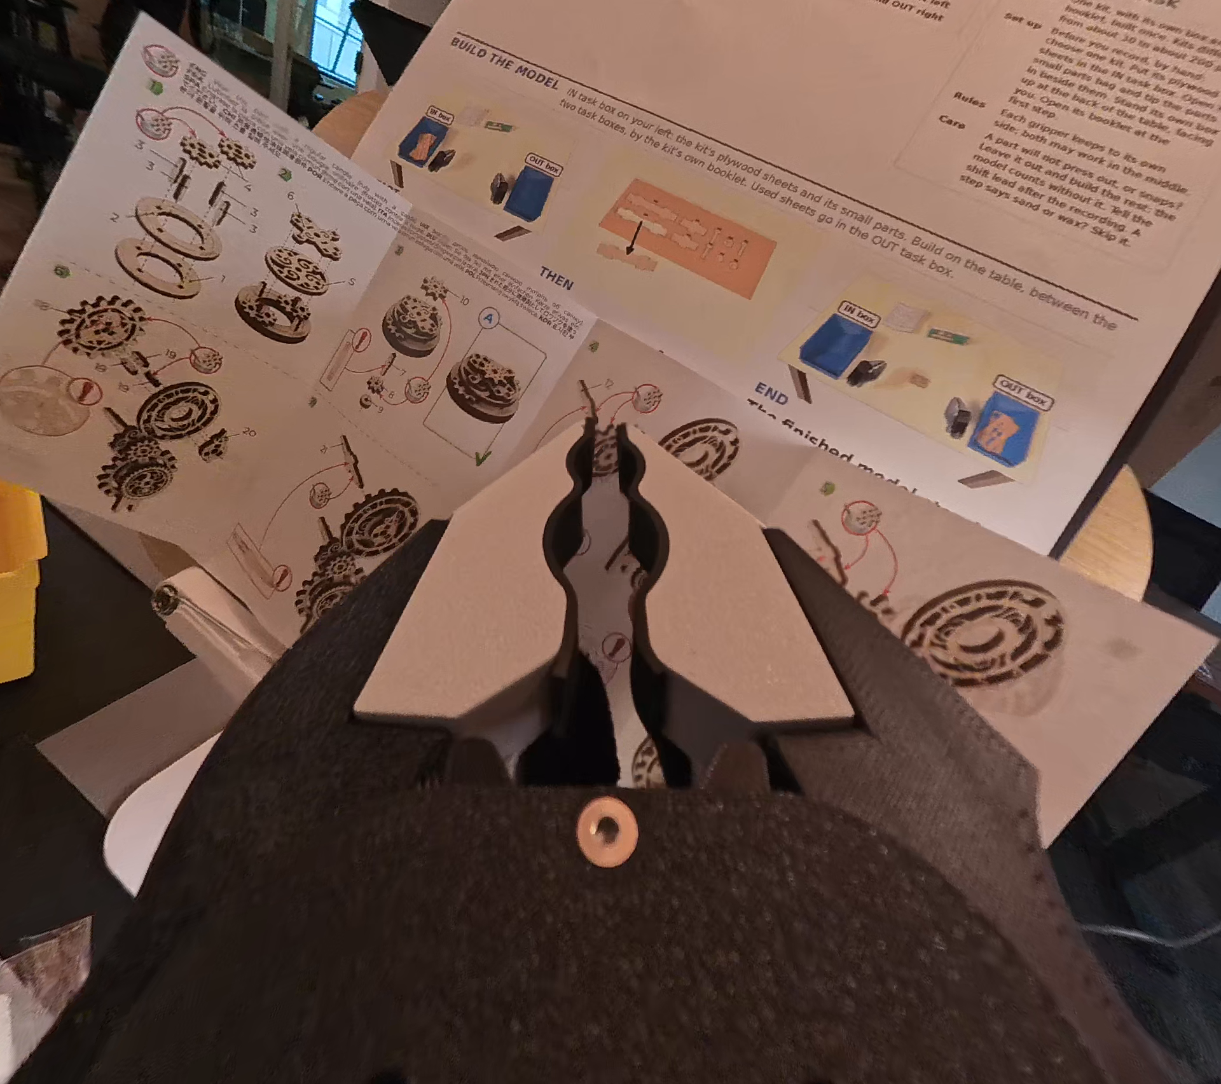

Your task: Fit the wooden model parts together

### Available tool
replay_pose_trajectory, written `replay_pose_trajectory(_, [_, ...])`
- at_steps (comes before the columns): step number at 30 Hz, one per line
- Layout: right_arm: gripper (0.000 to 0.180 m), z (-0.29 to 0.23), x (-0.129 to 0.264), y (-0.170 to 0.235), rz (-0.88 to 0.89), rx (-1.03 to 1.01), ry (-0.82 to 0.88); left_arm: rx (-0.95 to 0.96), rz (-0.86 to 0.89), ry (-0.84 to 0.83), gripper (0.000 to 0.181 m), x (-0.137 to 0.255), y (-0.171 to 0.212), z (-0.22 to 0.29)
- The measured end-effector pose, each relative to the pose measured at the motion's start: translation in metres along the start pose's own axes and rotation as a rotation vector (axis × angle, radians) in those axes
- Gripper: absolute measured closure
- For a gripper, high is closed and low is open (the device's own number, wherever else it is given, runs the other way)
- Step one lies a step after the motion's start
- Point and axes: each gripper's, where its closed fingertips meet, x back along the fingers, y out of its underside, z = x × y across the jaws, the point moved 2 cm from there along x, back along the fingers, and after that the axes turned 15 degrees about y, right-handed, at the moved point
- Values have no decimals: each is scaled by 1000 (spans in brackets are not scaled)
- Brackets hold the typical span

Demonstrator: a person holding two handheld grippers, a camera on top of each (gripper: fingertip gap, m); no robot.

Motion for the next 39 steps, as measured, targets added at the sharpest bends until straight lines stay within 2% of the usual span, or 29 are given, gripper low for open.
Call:
replay_pose_trajectory(3, [175, -7, 13, 5, -8, -4, -27, -34, 38, -1, 156, 6, -11, 5])
replay_pose_trajectory(8, [173, -33, 54, 15, -21, -47, -141, -149, 146, -69, 155, 37, -49, 11])
replay_pose_trajectory(14, [168, -61, 122, 31, -71, -131, -275, -214, 211, -153, 154, 78, -82, 11])
replay_pose_trajectory(19, [164, -64, 182, 40, -95, -222, -310, -272, 262, -255, 154, 124, -109, 10])
replay_pose_trajectory(23, [162, -59, 232, 47, -113, -297, -320, -298, 214, -324, 152, 156, -118, 10])
replay_pose_trajectory(28, [158, -56, 302, 63, -171, -323, -340, -300, 14, -290, 150, 176, -96, 18])
replay_pose_trajectory(31, [156, -54, 341, 72, -209, -346, -344, -282, -88, -282, 146, 194, -67, 22])
replay_pose_trajectory(35, [157, -57, 382, 88, -245, -407, -333, -155, -170, -299, 132, 223, -9, 25])
replay_pose_trajectory(39, [158, -63, 395, 100, -225, -458, -330, -5, -233, -337, 123, 243, 60, 21])
